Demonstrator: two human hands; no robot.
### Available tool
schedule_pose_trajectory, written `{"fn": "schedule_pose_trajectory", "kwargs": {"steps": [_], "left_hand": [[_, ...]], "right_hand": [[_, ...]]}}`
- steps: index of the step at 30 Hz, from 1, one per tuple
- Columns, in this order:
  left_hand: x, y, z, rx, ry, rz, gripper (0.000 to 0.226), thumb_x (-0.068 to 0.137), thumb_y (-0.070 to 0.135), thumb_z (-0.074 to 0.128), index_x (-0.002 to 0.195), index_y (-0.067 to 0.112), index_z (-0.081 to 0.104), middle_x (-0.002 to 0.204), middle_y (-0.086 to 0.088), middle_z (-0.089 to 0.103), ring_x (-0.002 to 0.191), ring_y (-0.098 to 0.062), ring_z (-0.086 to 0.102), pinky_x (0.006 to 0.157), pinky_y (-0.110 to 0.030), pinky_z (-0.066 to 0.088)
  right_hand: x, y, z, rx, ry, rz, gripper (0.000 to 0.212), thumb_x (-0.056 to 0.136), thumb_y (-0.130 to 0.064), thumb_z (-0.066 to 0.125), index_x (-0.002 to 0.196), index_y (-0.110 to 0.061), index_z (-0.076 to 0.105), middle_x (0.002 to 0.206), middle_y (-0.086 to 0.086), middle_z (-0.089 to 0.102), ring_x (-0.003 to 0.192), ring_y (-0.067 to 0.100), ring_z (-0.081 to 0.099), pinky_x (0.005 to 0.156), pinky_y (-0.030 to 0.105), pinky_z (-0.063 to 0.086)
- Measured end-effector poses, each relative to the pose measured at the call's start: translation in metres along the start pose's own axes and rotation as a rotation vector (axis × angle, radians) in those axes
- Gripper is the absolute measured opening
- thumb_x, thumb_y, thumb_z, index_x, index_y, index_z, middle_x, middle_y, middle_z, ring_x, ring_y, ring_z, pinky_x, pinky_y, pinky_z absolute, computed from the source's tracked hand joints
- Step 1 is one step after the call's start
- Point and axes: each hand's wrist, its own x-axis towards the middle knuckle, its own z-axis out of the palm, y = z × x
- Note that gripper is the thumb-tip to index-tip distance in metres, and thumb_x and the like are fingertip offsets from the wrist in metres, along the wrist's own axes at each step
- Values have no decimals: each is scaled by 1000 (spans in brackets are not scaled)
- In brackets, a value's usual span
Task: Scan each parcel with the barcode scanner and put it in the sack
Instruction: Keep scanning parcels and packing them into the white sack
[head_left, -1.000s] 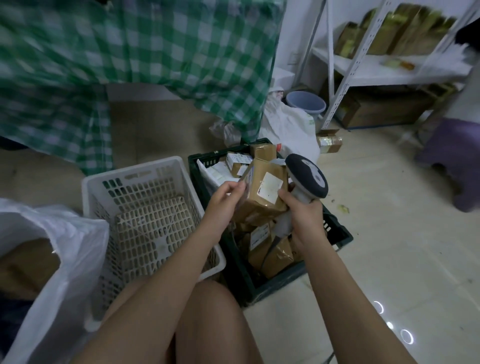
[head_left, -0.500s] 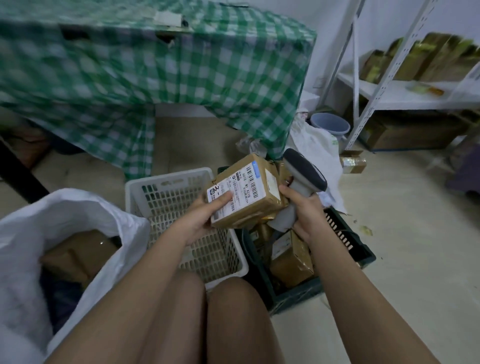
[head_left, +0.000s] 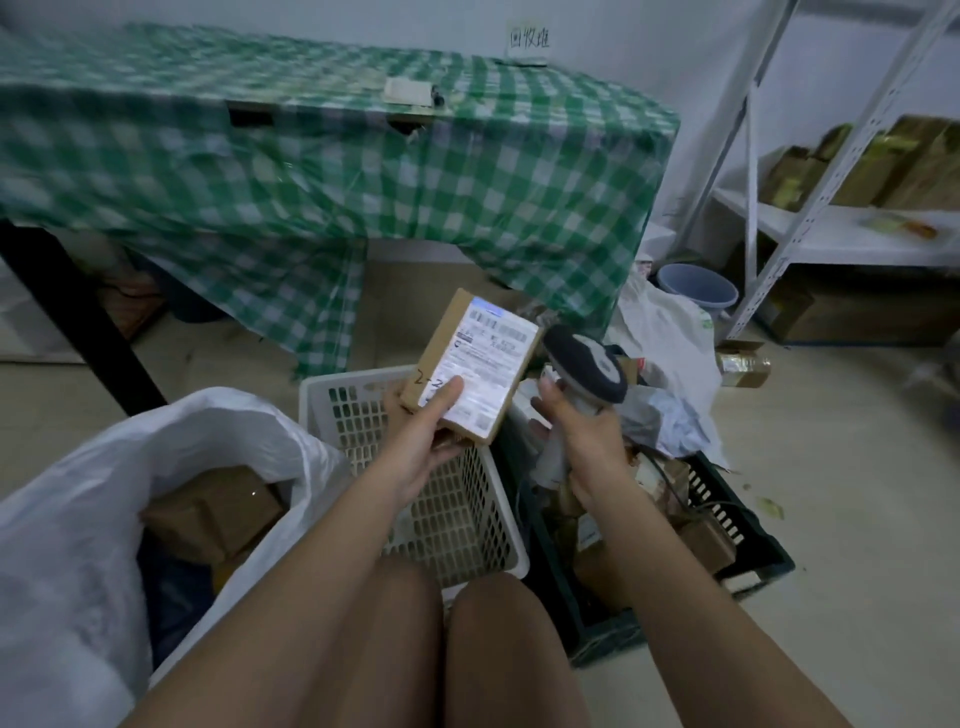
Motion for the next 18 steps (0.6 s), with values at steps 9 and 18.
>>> {"fn": "schedule_pose_trajectory", "kwargs": {"steps": [9, 18], "left_hand": [[-22, 2, -23, 210, -88, -133, 84, 62, 51, 82, 131, 14, 49, 118, -2, 67, 108, -16, 61, 93, -39, 48], [-30, 13, -33, 410, -25, -94, 30, 90, 24, 64, 119, 20, 58, 107, 4, 69, 97, -10, 64, 90, -32, 52]], "right_hand": [[-13, -8, 12, -114, -127, -80, 23, 79, -4, 74, 94, -20, 65, 97, -2, 73, 89, 8, 69, 72, 22, 56], [-19, -15, 5, -401, -98, -96, 38, 80, -22, 77, 115, -12, 63, 105, 1, 69, 97, 15, 64, 82, 33, 51]]}}
